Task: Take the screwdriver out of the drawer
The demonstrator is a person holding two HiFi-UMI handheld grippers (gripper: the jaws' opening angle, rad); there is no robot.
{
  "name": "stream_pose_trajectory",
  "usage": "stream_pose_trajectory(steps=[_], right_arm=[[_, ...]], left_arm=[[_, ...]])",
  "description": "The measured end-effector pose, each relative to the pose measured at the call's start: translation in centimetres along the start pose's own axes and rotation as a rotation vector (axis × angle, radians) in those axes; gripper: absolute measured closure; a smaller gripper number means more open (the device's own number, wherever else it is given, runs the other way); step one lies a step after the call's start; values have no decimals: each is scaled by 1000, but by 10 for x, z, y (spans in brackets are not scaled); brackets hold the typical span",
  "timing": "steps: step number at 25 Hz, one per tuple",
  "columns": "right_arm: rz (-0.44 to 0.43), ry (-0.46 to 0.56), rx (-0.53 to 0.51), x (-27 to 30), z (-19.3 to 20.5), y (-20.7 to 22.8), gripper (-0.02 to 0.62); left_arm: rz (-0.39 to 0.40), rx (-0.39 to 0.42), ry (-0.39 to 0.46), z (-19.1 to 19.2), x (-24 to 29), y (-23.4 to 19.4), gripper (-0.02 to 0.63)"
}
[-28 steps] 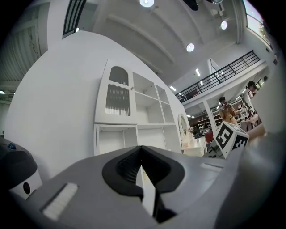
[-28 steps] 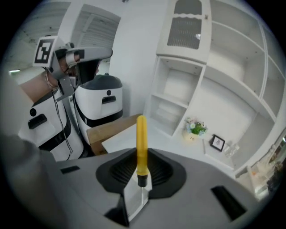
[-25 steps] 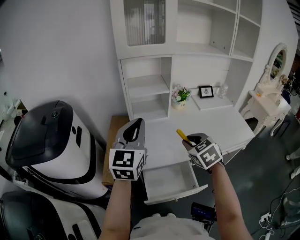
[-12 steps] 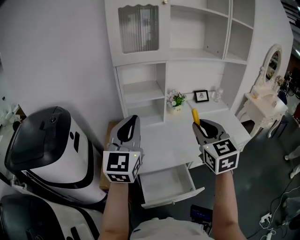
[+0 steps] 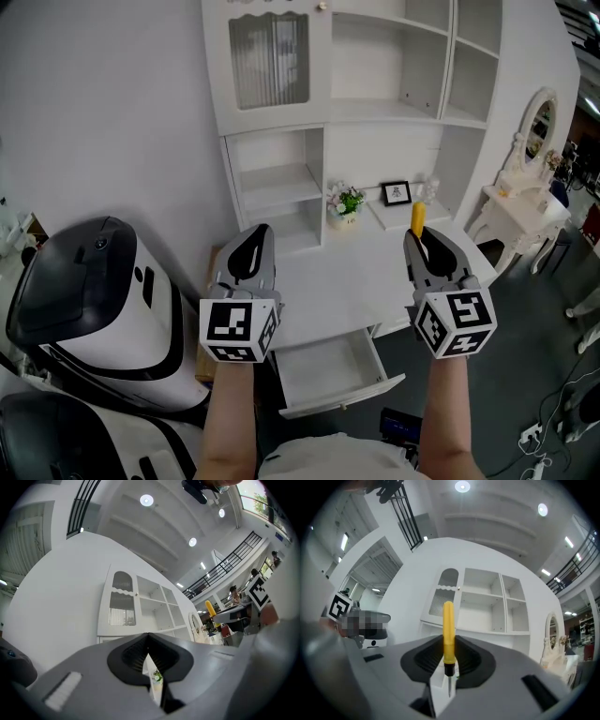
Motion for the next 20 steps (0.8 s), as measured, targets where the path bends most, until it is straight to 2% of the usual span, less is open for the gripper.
stream_pose_trajectory(steps=[20], right_arm=[[42,35,-22,-10,-15,3,515]], left_arm=[[-5,-11,45,-12,-2,-4,600]])
Point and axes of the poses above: the fingertips, and each gripper's own axes: x forward along the fingers, y to its right, z out of its underside, the point moved 2 cm from there along -x, backward along the fingers, and after that the axes turned 3 degrees about x, right-handed, at the moved point
